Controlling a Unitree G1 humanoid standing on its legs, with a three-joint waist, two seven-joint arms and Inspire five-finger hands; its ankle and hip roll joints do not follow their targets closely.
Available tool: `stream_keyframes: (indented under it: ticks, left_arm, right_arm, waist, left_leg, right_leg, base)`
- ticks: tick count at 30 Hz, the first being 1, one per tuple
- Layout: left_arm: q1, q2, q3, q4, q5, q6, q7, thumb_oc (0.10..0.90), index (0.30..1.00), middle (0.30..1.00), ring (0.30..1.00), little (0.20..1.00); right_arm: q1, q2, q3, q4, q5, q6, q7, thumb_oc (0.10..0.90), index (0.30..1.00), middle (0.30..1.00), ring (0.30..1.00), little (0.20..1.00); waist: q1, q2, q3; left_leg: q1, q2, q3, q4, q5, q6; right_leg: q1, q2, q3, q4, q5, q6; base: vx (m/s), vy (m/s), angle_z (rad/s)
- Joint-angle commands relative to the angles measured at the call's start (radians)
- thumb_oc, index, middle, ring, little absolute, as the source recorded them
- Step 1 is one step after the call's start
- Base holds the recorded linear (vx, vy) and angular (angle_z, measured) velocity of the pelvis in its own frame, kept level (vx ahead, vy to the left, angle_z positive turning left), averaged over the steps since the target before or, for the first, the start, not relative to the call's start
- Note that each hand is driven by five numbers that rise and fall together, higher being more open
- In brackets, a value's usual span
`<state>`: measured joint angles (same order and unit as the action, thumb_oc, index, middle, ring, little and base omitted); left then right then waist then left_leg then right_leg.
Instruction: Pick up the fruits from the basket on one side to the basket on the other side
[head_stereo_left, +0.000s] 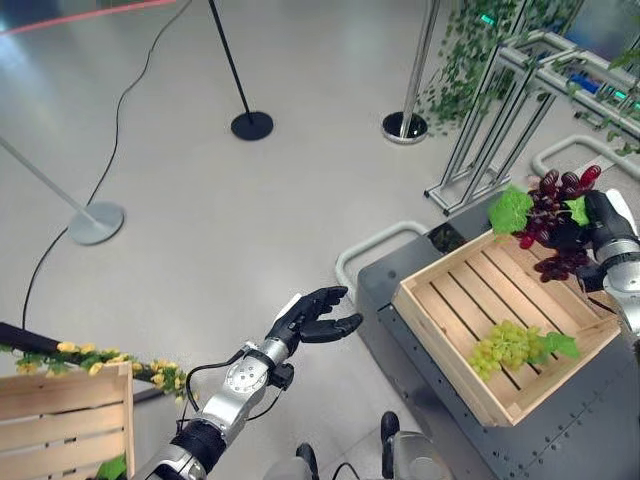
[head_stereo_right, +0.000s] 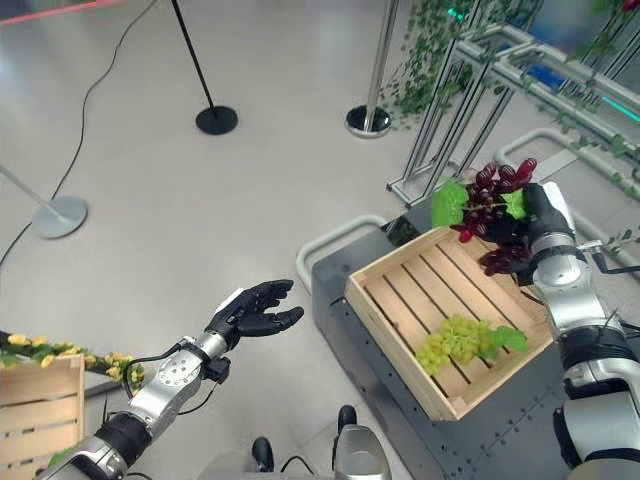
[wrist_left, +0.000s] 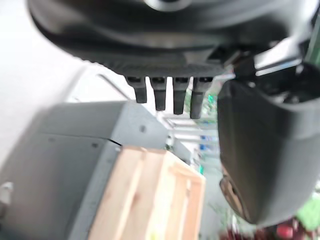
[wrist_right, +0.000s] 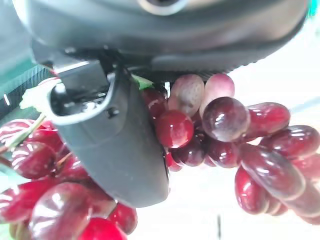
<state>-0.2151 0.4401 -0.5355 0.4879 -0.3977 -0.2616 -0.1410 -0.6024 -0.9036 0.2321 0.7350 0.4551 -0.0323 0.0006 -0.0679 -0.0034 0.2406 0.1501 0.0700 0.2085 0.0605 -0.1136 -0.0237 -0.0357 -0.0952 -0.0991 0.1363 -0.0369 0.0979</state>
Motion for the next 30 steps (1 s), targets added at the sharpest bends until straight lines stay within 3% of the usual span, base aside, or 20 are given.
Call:
stream_keyframes:
  ticks: [1, 5, 12, 22, 30]
  left_arm:
    - [-0.035, 0.036, -0.039, -0.098, 0.001, -0.033, -0.072, 0.800, 0.900, 0.900, 0.900, 0.900]
    - [-0.104, 0.055, -0.061, -0.144, -0.014, 0.025, -0.152, 0.800, 0.900, 0.900, 0.900, 0.900]
    - [-0.225, 0.060, -0.083, -0.165, -0.124, 0.108, -0.205, 0.800, 0.900, 0.900, 0.900, 0.900]
    - [-0.396, 0.043, -0.055, -0.160, -0.150, 0.180, -0.089, 0.800, 0.900, 0.900, 0.900, 0.900]
    - [-0.429, 0.047, -0.018, -0.143, -0.165, 0.247, -0.019, 0.800, 0.900, 0.900, 0.900, 0.900]
  right_arm:
    - [-0.074, 0.007, -0.083, -0.047, 0.198, -0.029, 0.068, 0.400, 0.300, 0.300, 0.300, 0.300]
    - [-0.094, 0.072, -0.100, -0.050, 0.385, 0.022, 0.181, 0.400, 0.300, 0.300, 0.300, 0.300]
    - [-0.157, 0.169, -0.059, -0.095, 0.560, 0.105, 0.275, 0.400, 0.300, 0.300, 0.300, 0.300]
    - [-0.217, 0.283, 0.056, -0.161, 0.496, 0.124, 0.240, 0.400, 0.300, 0.300, 0.300, 0.300]
    - [-0.237, 0.328, 0.125, -0.197, 0.399, 0.110, 0.210, 0.400, 0.300, 0.300, 0.300, 0.300]
  waist:
    - [0.023, -0.051, -0.119]
    - [0.021, -0.040, -0.145]
    - [0.031, -0.028, -0.167]
    - [0.080, -0.036, -0.187]
    - [0.110, -0.039, -0.197]
  left_leg:
    - [-0.072, -0.009, -0.003, 0.015, 0.050, -0.001]
    - [-0.036, -0.002, -0.005, -0.056, 0.081, -0.012]
    - [-0.010, -0.005, -0.021, -0.130, 0.110, -0.020]
    - [-0.011, -0.021, -0.078, -0.143, 0.111, -0.019]
    - [-0.016, -0.024, -0.109, -0.148, 0.119, -0.021]
  right_leg:
    - [0.057, -0.012, -0.009, -0.070, 0.058, -0.031]
    - [0.090, -0.010, -0.011, -0.142, 0.091, -0.022]
    - [0.125, -0.008, -0.035, -0.212, 0.115, -0.015]
    - [0.162, -0.020, -0.092, -0.222, 0.101, -0.013]
    - [0.177, -0.026, -0.124, -0.224, 0.095, -0.010]
  base:
    - [0.03, 0.022, 0.01]
    - [0.04, 0.031, 0.02]
    - [0.03, 0.025, 0.09]
    - [0.02, -0.009, 0.13]
    - [0.01, -0.009, 0.18]
